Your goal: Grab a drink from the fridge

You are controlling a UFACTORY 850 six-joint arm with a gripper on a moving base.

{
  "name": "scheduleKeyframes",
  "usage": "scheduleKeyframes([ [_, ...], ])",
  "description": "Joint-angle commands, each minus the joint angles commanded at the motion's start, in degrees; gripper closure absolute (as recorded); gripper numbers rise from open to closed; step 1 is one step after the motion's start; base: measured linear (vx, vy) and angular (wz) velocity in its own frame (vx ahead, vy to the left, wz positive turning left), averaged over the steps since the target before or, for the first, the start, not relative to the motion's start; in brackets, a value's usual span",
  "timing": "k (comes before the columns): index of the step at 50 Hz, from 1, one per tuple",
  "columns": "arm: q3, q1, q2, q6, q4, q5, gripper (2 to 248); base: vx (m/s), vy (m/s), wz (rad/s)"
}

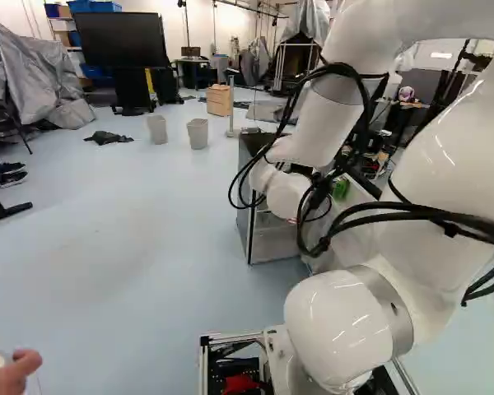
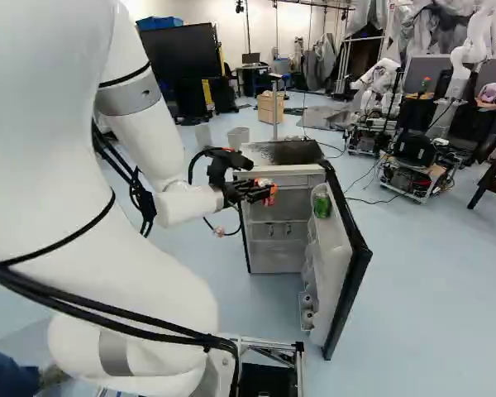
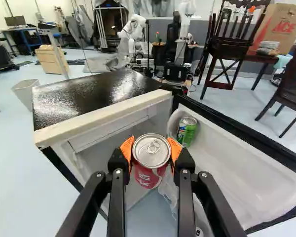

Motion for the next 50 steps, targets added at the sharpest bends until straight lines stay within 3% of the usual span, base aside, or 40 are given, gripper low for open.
scheduleKeyframes([
  [28,0.4,0.0,5.4,0.0,-9.2,-5.4,152,0.0,0.0,0.0],
  [50,-1.1,-0.2,7.4,0.0,-16.3,-10.5,152,0.0,0.0,0.0],
])
